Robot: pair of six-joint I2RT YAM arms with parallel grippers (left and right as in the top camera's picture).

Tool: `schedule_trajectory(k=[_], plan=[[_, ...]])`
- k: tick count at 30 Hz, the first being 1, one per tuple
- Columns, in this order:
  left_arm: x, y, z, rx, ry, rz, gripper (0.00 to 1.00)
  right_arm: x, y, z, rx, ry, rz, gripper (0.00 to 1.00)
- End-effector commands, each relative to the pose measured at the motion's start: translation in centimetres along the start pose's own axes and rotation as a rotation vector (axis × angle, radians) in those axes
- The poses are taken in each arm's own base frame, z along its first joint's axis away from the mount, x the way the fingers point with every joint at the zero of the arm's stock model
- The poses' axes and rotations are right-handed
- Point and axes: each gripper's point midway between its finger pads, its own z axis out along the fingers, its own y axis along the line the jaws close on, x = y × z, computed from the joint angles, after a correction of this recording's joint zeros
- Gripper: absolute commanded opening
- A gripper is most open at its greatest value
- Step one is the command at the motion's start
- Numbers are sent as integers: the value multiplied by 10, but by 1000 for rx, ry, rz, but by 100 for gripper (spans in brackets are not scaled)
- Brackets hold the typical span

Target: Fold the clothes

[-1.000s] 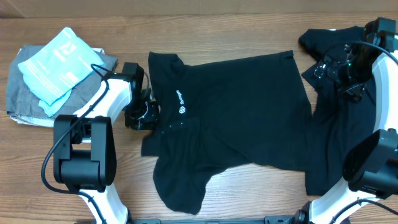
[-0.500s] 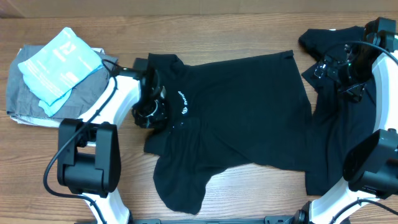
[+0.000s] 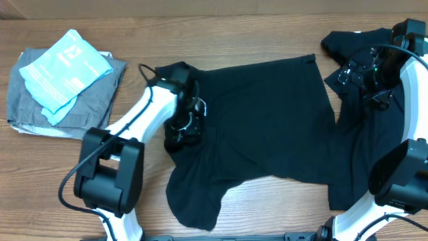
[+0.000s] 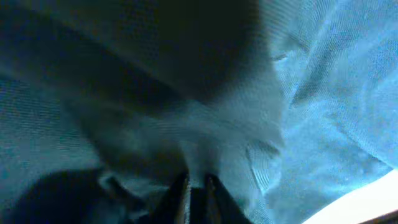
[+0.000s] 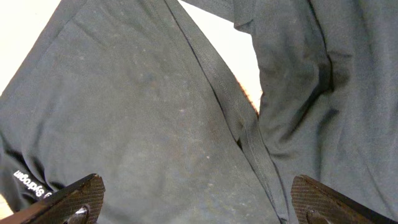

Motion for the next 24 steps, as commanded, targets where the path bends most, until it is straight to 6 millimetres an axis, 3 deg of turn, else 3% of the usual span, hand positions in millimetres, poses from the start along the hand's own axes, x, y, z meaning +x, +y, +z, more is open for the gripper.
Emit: schedule_trajectory(k=[1, 6, 10, 16, 24], plan=[[-6, -1, -10, -89, -68, -4, 20, -1, 0, -3, 3, -13, -5, 100], [-1, 4, -9, -153, -63, 13, 21, -1, 0, -3, 3, -13, -5, 100], [-3, 21, -19, -226, -70, -25, 21, -1, 0, -3, 3, -13, -5, 100], [-10, 30, -27, -217, -87, -94, 25, -1, 0, -3, 3, -13, -5, 100], [-17, 61, -35, -193, -99, -256, 31, -1, 0, -3, 3, -13, -5, 100]])
